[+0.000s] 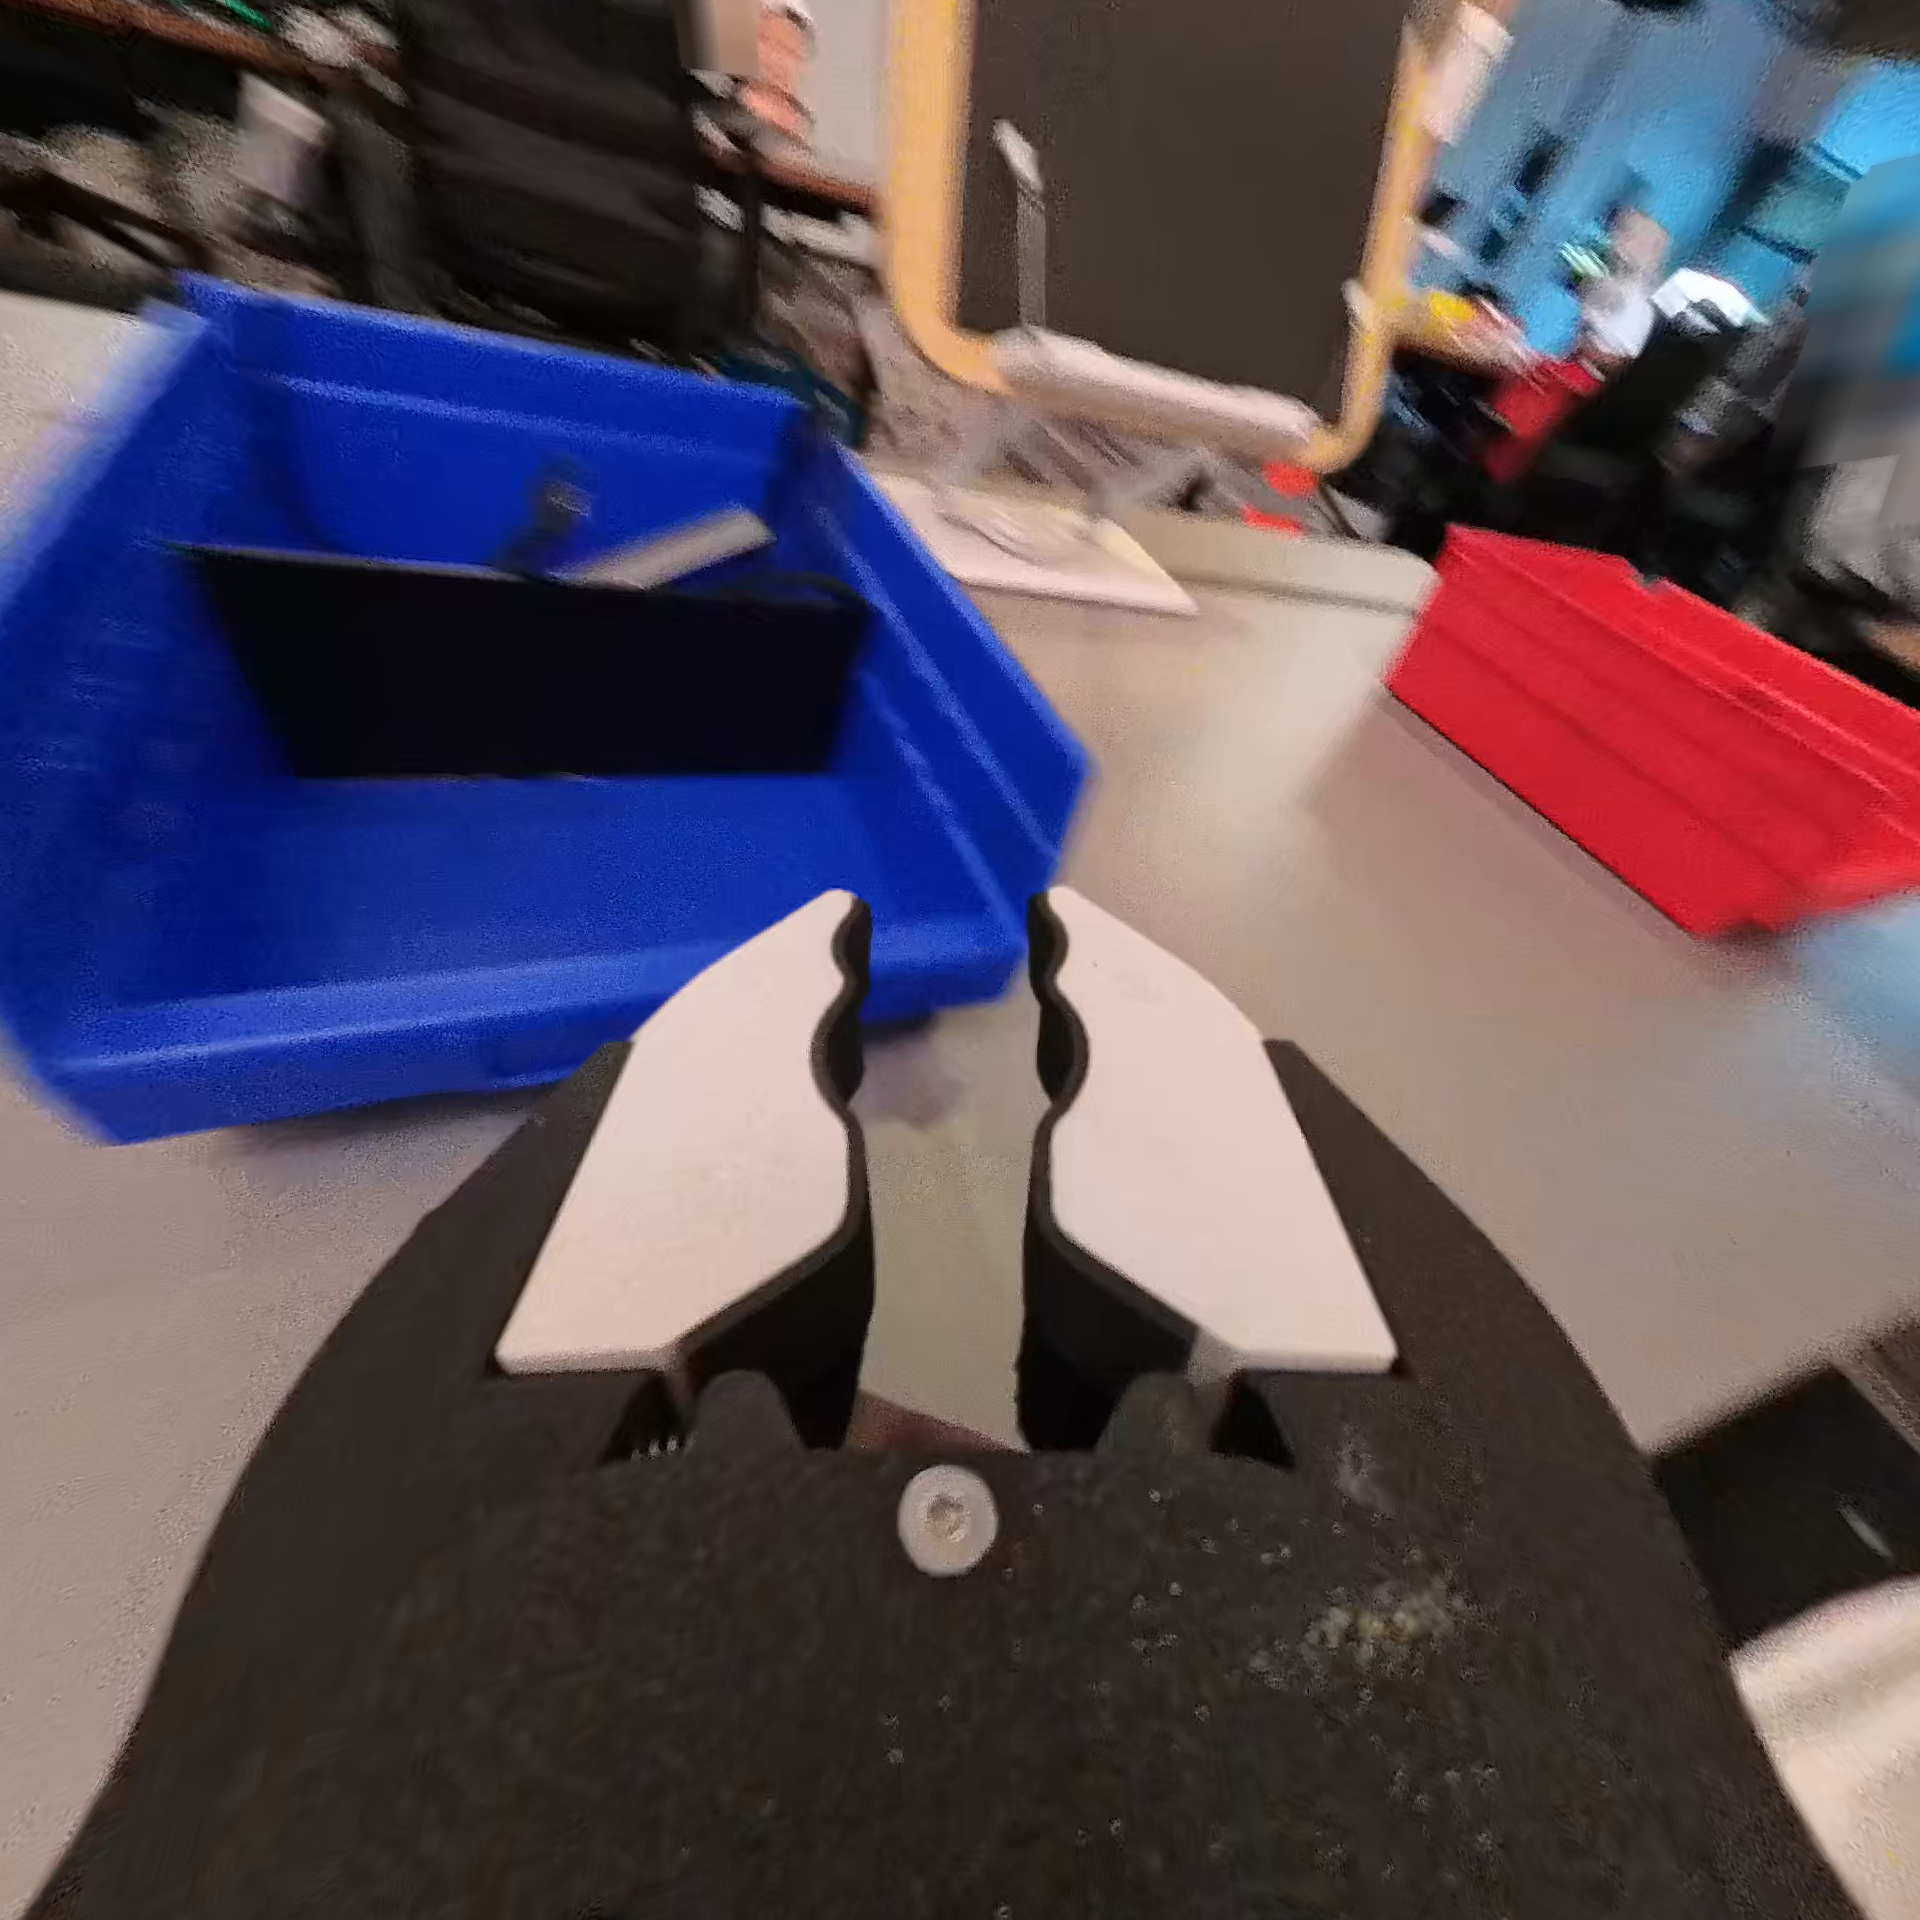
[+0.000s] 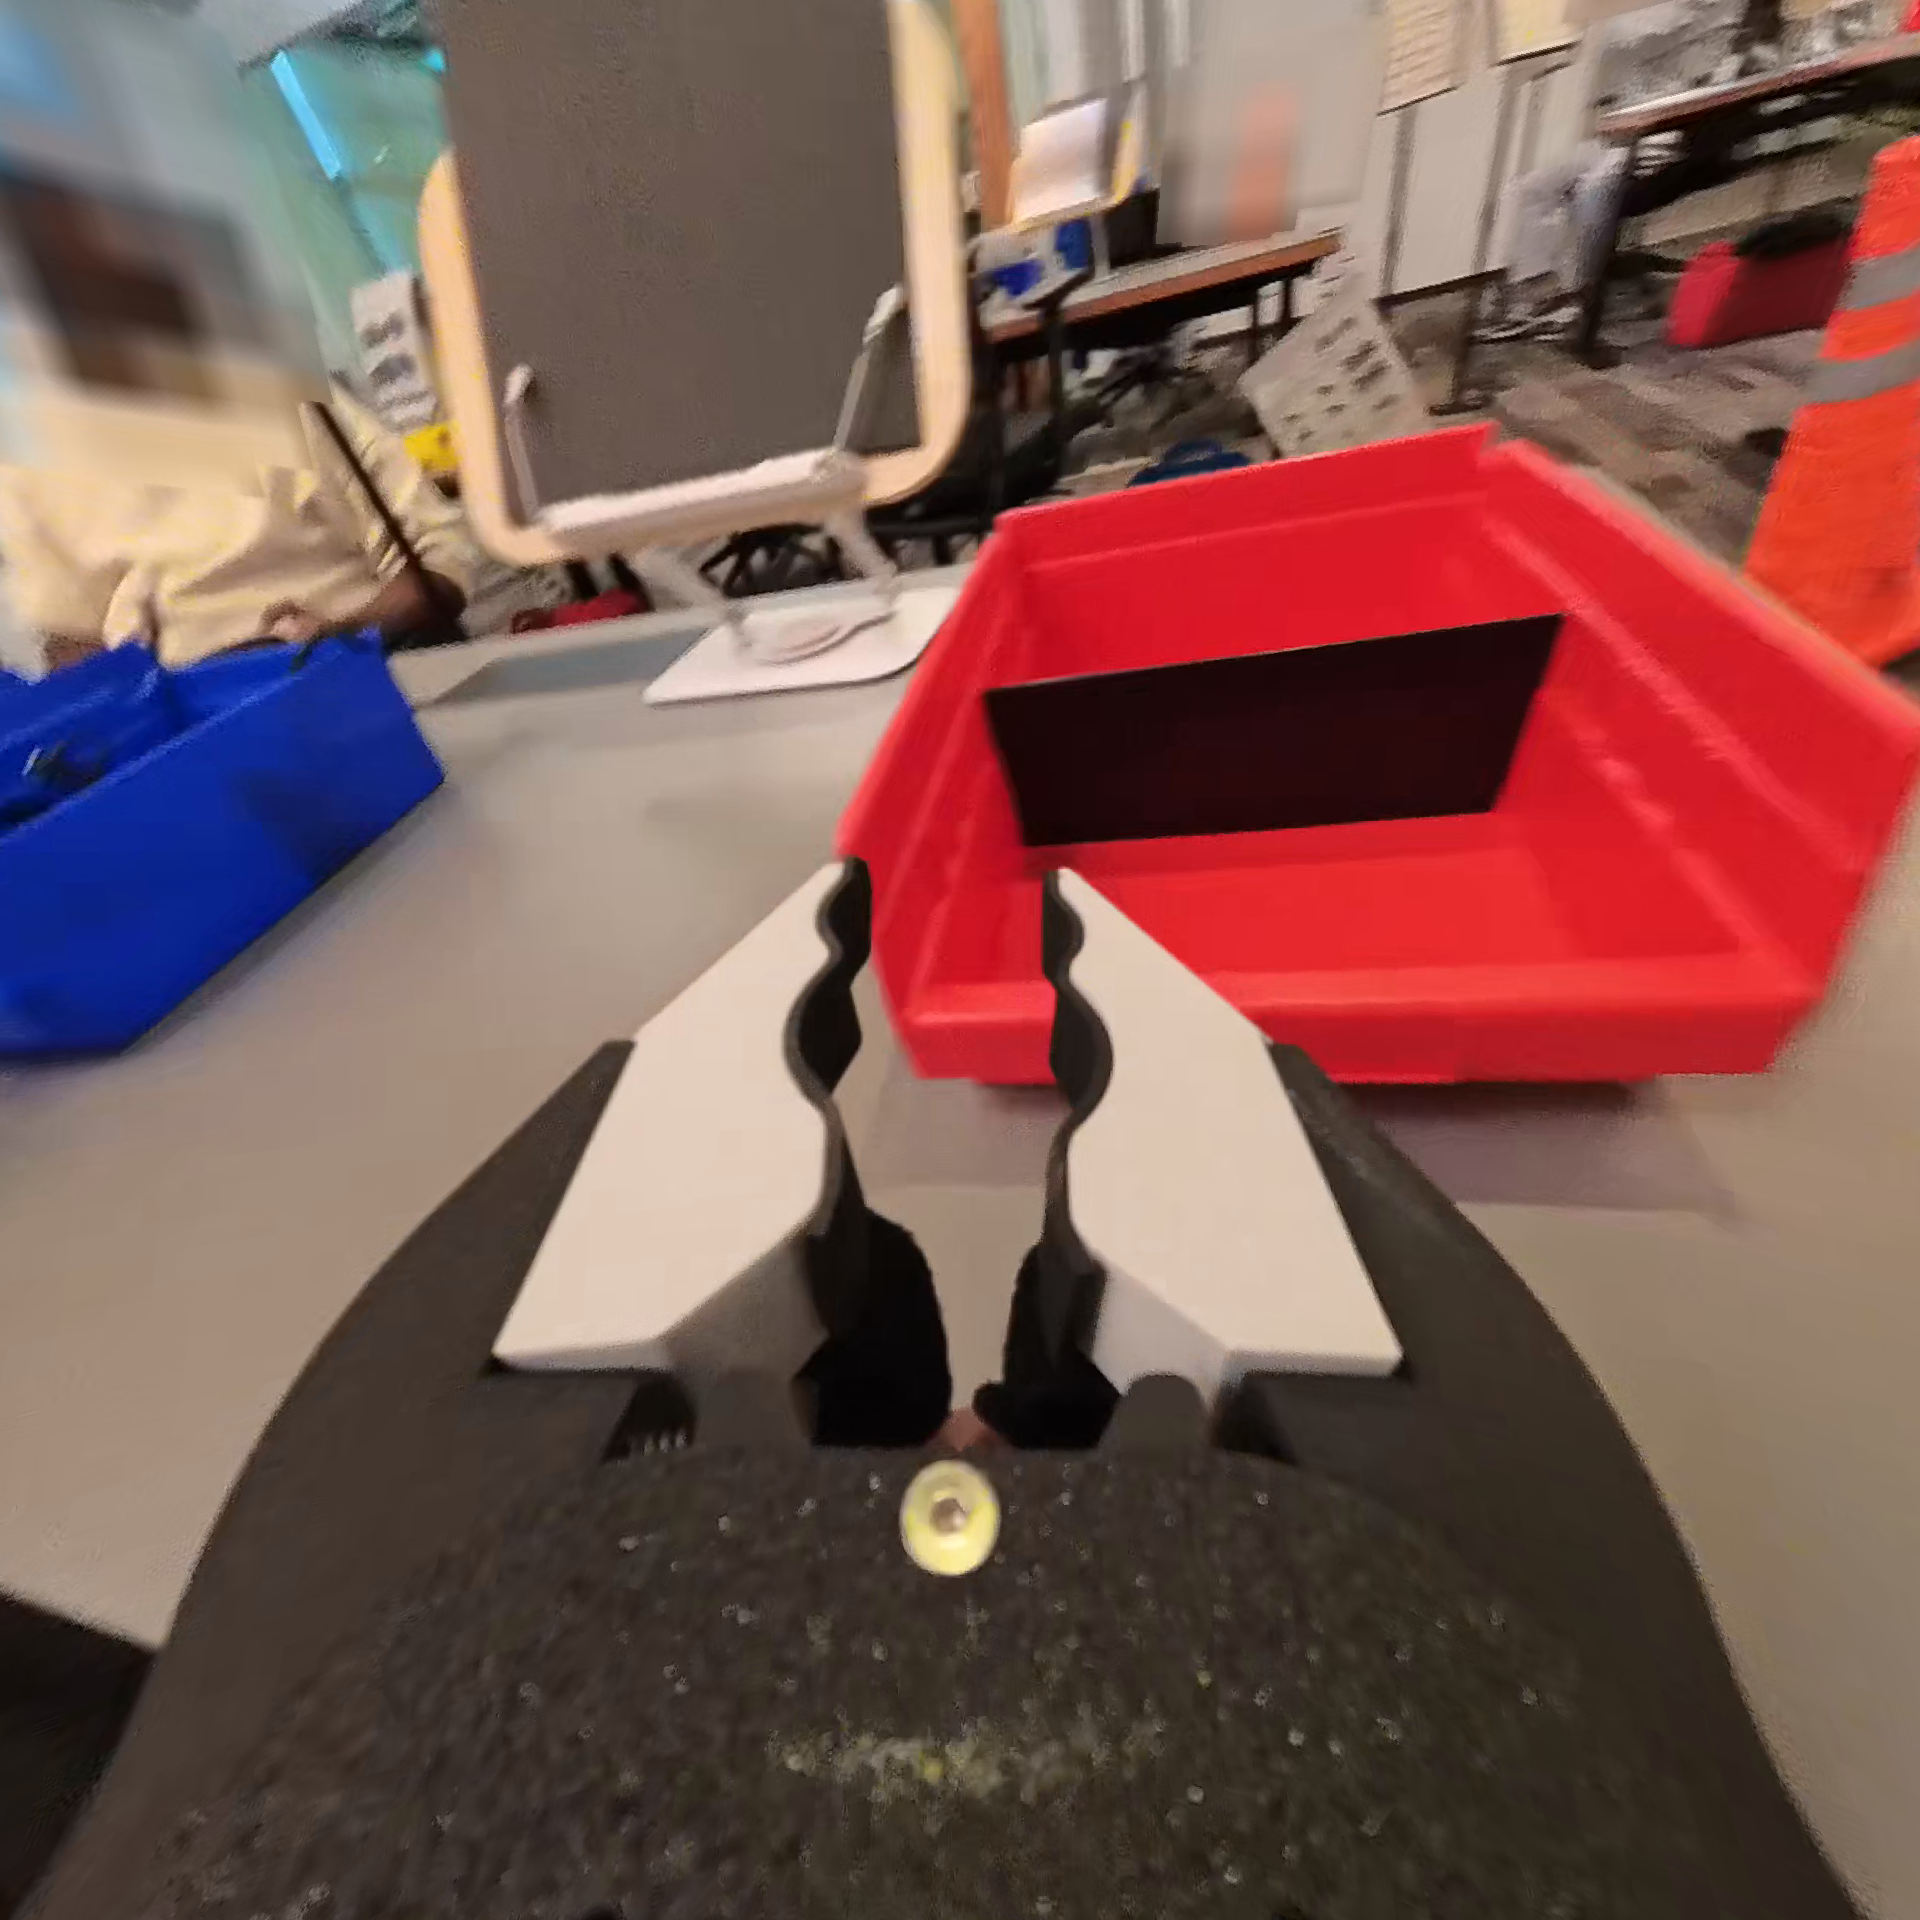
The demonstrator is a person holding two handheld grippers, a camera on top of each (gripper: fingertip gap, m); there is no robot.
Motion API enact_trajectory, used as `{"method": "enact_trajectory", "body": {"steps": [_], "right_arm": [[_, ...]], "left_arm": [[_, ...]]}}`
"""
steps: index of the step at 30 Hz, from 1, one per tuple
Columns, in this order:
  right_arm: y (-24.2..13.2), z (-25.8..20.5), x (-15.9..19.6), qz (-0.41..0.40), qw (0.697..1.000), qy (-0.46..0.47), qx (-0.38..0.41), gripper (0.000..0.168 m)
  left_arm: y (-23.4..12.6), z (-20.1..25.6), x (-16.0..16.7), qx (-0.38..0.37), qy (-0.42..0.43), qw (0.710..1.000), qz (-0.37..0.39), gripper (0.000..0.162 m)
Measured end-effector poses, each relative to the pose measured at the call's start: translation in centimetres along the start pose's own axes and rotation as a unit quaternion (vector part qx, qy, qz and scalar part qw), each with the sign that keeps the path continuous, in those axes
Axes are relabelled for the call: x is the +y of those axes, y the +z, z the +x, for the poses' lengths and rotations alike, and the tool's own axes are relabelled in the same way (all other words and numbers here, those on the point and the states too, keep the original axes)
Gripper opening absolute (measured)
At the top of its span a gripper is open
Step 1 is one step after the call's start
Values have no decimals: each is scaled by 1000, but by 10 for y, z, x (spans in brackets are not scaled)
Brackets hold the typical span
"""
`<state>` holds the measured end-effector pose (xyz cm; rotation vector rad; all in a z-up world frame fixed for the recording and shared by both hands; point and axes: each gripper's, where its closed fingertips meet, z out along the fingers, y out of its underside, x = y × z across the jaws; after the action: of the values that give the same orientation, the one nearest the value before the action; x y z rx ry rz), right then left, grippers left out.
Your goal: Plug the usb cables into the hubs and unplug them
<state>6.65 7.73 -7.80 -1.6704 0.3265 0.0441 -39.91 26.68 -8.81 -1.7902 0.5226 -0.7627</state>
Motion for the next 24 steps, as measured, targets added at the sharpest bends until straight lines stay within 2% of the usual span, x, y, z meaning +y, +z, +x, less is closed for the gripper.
{"method": "enact_trajectory", "body": {"steps": [3, 6, 11, 15, 19, 21, 23, 24], "right_arm": [[0, 38, -8, -4, 998, -20, 55, 33], [2, 60, -2, -8, 993, -53, 109, 32], [11, 50, 8, -17, 997, 3, 75, 28], [12, 49, 14, -30, 997, 3, 75, 26], [8, 46, 13, -28, 997, 17, 70, 25], [5, 39, 14, -29, 997, 16, 63, 25], [0, 29, 12, -33, 998, 9, 47, 25], [-1, 21, 10, -31, 999, 13, 30, 25]], "left_arm": [[8, 22, 9, 28, -15, 999, -15, 28], [10, 4, 12, -9, 2, 1000, -25, 28], [8, -25, 17, -48, 21, 998, -43, 28], [10, -22, 18, -28, -16, 999, -43, 27], [12, -15, 20, -20, 13, 998, -51, 28], [14, 7, 21, 41, 37, 997, -61, 31], [6, 55, 17, 209, 54, 972, -90, 33], [1, 67, 14, 262, 75, 954, -122, 34]]}}
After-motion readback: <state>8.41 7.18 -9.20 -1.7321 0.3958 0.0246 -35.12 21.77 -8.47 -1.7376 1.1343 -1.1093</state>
